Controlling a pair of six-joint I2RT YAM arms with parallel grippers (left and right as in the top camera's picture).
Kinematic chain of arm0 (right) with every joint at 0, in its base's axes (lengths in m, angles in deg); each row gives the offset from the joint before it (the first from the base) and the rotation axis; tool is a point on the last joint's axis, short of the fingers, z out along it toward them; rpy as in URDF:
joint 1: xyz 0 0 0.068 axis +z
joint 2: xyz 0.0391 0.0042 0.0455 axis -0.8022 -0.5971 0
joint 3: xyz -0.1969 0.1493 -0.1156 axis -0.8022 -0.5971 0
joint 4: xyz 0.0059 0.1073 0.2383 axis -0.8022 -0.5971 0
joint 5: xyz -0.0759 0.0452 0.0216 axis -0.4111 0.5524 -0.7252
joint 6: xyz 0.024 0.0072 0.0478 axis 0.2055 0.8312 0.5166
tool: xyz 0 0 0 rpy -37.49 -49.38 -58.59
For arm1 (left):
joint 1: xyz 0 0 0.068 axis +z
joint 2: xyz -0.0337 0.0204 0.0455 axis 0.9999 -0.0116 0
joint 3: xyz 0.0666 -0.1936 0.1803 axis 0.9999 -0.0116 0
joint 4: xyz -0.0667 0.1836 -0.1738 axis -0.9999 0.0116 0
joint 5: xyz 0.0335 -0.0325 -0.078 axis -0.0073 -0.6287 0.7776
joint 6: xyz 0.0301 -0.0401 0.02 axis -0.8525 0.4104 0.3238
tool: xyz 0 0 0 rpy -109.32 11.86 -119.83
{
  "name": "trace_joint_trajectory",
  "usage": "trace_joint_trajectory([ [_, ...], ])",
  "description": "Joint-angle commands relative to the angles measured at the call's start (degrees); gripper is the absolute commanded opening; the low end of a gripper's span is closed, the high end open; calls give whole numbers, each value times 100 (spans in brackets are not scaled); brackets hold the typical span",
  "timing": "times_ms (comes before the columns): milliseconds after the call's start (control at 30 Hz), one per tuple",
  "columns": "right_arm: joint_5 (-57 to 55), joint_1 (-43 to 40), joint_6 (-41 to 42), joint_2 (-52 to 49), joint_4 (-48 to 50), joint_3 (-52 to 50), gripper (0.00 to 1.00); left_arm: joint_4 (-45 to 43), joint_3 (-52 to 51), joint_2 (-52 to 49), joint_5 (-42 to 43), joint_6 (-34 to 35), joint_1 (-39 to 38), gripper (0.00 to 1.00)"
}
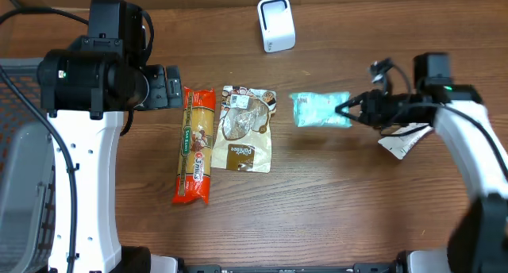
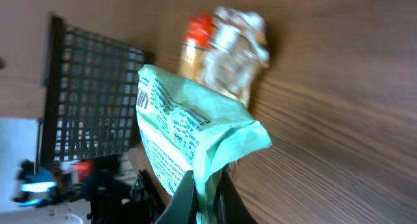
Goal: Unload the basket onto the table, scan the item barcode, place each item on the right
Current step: 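Drag the wipes pack rightward and flip it with the right gripper, then lift the wipes pack and hold it in front of the white scanner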
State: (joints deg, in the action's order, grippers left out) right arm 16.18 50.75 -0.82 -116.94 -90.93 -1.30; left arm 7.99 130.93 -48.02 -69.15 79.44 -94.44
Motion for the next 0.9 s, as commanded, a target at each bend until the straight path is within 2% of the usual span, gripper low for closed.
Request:
trace_joint_trajectory([
  [0, -96, 39, -247, 522, -153, 57, 4, -9, -4, 24, -74, 39, 24, 100],
  [200, -813, 188, -256, 1110, -332, 57, 4, -9, -4, 24, -74, 39, 24, 100],
  [267, -1191, 345, -4, 1200, -328, 70, 4, -9, -4, 24, -74, 39, 24, 100],
  [433, -3117, 1117, 824, 1012, -282, 551, 3, -9, -4, 24, -74, 39, 24, 100],
  [633, -6048, 2210, 1003, -28, -358, 2105, 3, -9, -4, 24, -74, 39, 24, 100],
  [700, -7125, 2452, 905, -538, -122, 2500, 4, -9, -4, 24, -74, 39, 24, 100],
  [767, -8107, 2618, 507, -946, 581, 2588, 4, -9, -4, 24, -74, 39, 24, 100],
  [867, -8964, 2756, -721, -1515, 2076, 2588, 4, -9, -4, 24, -74, 39, 24, 100],
])
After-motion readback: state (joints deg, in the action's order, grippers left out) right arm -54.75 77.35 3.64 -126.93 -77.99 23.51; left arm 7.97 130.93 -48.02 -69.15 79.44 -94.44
